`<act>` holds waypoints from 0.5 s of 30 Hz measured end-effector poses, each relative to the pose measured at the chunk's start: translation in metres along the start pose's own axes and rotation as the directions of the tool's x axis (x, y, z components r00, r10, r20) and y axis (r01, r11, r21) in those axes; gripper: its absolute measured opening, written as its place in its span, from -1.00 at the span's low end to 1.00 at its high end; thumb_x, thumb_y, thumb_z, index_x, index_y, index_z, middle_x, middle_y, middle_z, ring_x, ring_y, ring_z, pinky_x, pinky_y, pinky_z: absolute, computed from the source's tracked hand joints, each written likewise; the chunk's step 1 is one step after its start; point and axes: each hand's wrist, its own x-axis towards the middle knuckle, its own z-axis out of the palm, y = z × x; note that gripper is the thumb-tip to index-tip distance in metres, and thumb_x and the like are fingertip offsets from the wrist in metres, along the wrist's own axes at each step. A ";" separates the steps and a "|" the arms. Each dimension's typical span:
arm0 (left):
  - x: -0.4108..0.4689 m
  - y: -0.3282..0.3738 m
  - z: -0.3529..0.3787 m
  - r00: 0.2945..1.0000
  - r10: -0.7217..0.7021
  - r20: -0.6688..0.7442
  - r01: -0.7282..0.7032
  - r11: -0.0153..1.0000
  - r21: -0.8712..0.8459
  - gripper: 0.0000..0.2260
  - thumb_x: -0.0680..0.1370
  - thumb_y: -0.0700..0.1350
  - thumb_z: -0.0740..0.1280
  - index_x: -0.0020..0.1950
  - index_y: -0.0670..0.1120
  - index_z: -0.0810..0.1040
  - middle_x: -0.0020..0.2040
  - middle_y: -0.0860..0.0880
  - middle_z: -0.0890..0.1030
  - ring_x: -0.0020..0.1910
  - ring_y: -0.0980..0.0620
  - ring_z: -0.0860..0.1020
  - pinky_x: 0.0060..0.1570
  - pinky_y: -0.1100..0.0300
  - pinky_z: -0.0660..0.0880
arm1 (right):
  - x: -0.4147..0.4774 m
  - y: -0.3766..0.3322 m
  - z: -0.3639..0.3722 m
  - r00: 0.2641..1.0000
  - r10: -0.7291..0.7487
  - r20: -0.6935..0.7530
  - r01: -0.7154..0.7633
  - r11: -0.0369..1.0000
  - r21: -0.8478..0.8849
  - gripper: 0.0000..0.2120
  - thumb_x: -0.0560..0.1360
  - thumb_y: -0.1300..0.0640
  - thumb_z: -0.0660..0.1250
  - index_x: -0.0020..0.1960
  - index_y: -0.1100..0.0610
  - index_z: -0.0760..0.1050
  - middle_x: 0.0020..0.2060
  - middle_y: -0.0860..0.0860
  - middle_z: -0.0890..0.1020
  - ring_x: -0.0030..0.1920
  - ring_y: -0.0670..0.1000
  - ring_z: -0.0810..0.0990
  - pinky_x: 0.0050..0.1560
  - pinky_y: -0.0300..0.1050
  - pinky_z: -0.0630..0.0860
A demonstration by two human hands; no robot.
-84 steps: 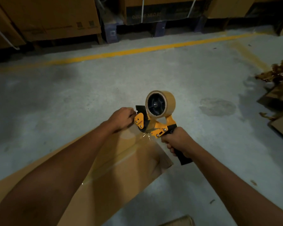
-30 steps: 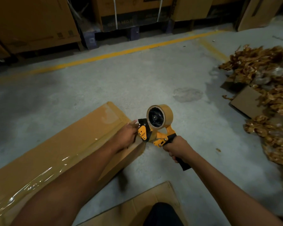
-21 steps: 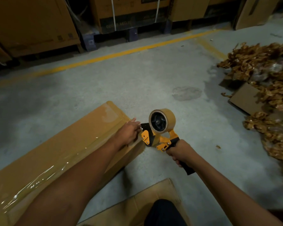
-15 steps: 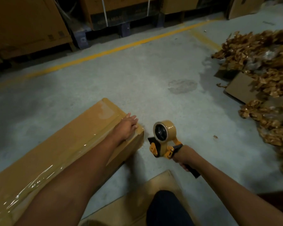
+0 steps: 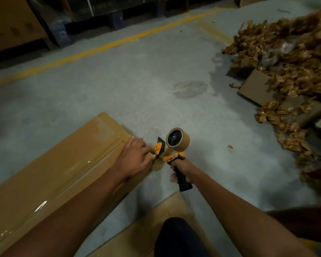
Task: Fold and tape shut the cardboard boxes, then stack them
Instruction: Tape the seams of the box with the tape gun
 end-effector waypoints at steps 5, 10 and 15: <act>0.000 0.015 0.003 0.999 -0.043 -0.003 0.043 0.993 0.109 -0.60 0.56 0.15 0.01 0.00 0.02 0.58 0.01 -0.09 0.53 0.19 -0.14 0.46 0.52 -0.17 0.09 | 0.045 -0.013 0.020 0.995 -0.014 -0.095 0.020 0.997 0.069 -0.74 0.48 0.14 0.37 -0.28 0.18 0.34 -0.35 0.14 0.39 -0.35 0.14 0.43 -0.40 -0.09 0.48; 0.003 0.016 0.013 0.998 -0.038 -0.045 0.044 0.986 0.163 -0.68 0.59 0.13 0.03 -0.01 0.10 0.56 0.03 -0.07 0.51 0.18 -0.11 0.45 0.48 -0.21 0.17 | 0.083 -0.013 0.020 0.978 -0.118 -0.173 0.120 0.993 -0.001 -0.75 0.48 0.00 0.45 -0.13 0.20 0.54 -0.24 0.22 0.61 -0.28 0.19 0.62 -0.19 0.02 0.57; 0.003 0.015 0.018 0.999 -0.011 -0.030 0.017 0.980 0.198 -0.72 0.57 0.08 0.07 -0.05 0.10 0.57 0.01 -0.07 0.53 0.20 -0.13 0.46 0.46 -0.28 0.19 | 0.094 -0.004 0.021 0.901 -0.157 -0.405 -0.012 0.923 -0.384 -0.47 0.46 -0.23 0.30 0.22 0.16 0.57 0.24 0.24 0.56 0.27 0.28 0.51 0.22 0.08 0.47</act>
